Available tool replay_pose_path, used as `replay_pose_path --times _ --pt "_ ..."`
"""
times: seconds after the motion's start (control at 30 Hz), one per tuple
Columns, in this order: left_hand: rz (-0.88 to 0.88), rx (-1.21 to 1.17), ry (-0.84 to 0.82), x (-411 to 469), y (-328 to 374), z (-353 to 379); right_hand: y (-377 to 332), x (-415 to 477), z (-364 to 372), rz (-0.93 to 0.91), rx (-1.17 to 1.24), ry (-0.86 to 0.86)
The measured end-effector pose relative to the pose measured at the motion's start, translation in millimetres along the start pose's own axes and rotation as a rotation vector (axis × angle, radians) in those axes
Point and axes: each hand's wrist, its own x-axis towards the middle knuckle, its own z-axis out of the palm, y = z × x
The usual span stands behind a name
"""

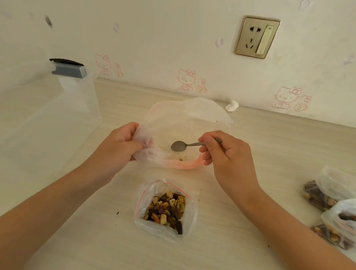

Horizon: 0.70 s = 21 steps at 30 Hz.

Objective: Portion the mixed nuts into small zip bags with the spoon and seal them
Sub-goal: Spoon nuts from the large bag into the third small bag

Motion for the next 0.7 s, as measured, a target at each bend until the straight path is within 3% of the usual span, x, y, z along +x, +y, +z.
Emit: replay_pose_path --times 0.1,0.23,0.37,0.47,0.57,0.7 --pt "-0.057 -0.048 0.072 1.2 -0.2 1.9 1.1 0.6 0.3 0.007 0.008 0.018" --pt "-0.103 -0.028 0.043 -1.0 0.0 5.1 -1.1 -1.1 0.4 -0.008 0.082 0.026" --pt "-0.024 0.132 0.022 -4.5 3.7 4.8 -5.3 -6.2 0.5 -0.079 0.222 -0.058" --pt "0.108 0.244 0.036 -5.2 5.2 5.7 -3.9 -8.4 4.8 -0.121 0.148 -0.152" --pt "0.130 0.200 -0.014 -6.4 3.4 7.1 -0.8 -6.8 6.8 -0.140 0.040 -0.186" --pt "-0.038 -0.065 -0.003 -6.2 3.0 11.6 1.2 -6.2 8.2 -0.120 -0.017 -0.124"
